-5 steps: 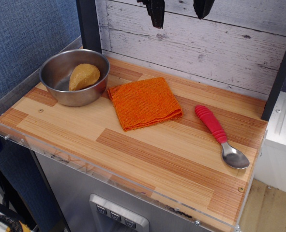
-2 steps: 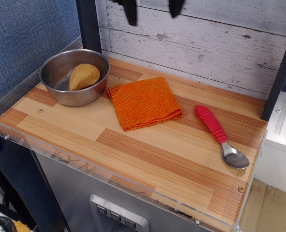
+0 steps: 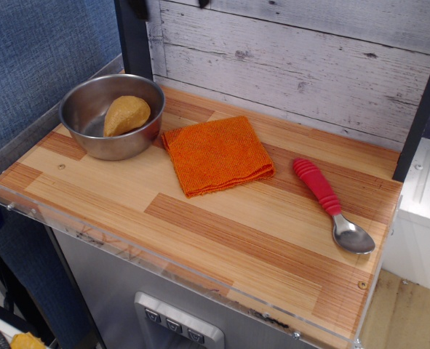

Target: Move the orange cloth at the edge of the table.

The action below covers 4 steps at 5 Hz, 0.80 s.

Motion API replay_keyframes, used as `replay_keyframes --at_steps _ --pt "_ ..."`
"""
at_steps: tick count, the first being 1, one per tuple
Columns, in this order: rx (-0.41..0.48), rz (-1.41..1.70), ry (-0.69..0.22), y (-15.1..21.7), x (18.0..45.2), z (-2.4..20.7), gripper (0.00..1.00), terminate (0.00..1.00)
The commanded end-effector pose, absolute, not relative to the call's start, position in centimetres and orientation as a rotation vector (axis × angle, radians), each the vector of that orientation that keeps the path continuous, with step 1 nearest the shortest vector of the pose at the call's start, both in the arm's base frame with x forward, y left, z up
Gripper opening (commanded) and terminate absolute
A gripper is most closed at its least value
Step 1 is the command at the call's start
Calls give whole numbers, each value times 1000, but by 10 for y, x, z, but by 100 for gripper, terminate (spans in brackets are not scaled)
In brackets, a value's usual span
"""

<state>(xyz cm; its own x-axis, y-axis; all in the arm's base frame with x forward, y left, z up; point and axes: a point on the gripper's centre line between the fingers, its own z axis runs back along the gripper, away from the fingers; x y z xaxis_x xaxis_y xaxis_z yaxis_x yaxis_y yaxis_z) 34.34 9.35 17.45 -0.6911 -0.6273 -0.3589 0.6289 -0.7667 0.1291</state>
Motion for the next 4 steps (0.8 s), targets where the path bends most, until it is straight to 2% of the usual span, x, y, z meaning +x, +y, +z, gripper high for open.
replay_keyframes --at_steps 1,3,4 --pt "614 -2453 47 117 333 182 100 0" --pt "546 -2564 5 68 330 155 100 0" --pt "509 -2572 4 55 335 142 100 0"
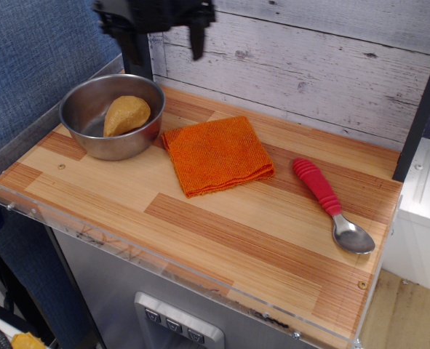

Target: Move the orange cloth at the edge of the table.

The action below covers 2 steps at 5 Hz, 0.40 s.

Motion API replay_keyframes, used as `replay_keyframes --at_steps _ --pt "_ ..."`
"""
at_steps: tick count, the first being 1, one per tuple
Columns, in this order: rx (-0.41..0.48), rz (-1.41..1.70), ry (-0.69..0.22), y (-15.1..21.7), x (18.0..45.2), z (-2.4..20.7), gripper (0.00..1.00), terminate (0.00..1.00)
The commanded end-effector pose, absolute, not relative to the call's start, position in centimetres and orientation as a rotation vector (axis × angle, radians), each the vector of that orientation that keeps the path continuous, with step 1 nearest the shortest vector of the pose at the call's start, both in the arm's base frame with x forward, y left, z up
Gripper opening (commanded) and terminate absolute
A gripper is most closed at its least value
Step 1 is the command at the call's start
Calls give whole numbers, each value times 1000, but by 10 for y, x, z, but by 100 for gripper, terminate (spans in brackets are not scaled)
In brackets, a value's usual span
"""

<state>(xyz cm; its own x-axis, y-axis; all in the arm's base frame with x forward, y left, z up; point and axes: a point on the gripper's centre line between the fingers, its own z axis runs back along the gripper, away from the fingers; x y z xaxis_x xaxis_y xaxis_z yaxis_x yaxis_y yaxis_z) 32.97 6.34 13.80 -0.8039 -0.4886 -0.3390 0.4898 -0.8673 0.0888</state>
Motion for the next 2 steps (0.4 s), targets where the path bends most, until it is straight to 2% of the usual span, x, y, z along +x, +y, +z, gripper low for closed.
replay_keyframes --at_steps 1,2 --pt "474 -2578 29 48 343 128 100 0" --pt "438 -2563 62 48 351 113 100 0"
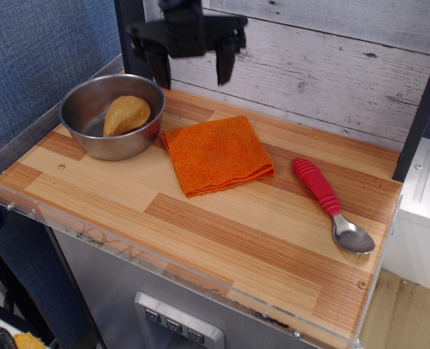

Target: Move the orange cloth at the edge of the table.

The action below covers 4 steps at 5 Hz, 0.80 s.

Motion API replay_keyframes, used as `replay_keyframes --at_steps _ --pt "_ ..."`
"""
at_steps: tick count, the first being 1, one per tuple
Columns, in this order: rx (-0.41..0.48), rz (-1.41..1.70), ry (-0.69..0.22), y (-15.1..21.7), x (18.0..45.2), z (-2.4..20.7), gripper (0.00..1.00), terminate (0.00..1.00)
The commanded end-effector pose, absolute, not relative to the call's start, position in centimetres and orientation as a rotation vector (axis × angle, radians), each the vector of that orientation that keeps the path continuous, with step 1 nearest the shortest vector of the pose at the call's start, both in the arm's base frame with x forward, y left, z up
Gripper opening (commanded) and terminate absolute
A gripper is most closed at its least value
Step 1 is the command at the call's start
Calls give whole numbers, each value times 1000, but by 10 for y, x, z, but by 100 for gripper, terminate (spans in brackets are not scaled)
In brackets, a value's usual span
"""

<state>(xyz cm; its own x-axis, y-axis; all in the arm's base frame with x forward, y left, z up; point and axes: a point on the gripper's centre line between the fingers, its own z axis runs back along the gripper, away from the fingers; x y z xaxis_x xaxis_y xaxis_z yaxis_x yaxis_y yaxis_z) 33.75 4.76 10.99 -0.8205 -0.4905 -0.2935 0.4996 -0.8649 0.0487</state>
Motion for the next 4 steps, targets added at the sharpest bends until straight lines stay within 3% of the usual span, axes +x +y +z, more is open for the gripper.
replay_keyframes --at_steps 1,4 --pt "398 -2556 74 48 358 96 100 0" --pt "339 -2571 92 31 368 56 100 0"
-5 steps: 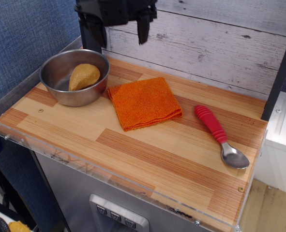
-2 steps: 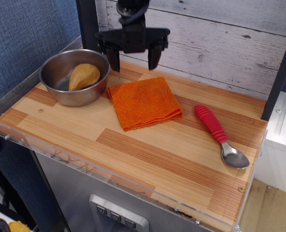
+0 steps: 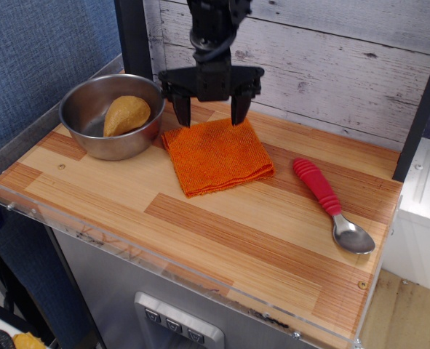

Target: Move the orange cloth at the edge of the table.

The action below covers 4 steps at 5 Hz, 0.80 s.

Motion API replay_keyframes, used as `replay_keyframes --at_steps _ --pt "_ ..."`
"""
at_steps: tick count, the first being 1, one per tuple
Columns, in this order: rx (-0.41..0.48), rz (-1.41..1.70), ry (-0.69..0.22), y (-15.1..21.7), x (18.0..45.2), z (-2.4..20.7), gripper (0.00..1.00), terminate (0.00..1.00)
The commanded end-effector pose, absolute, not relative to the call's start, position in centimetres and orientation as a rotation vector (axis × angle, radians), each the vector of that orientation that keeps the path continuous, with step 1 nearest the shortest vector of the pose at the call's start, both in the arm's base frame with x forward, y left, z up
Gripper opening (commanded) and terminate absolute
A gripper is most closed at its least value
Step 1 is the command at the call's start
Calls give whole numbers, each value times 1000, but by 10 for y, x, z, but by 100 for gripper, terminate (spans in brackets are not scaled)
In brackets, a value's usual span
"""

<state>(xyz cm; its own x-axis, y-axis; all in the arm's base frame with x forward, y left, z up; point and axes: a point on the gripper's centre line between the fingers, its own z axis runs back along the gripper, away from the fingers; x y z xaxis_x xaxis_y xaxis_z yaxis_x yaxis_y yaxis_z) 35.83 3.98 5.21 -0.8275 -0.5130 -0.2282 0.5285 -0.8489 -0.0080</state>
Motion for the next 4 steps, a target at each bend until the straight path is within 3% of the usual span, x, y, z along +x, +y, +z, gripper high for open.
replay_keyframes --at_steps 1,4 --pt "318 -2569 109 30 368 43 100 0" --pt "272 -2568 114 23 365 21 100 0"
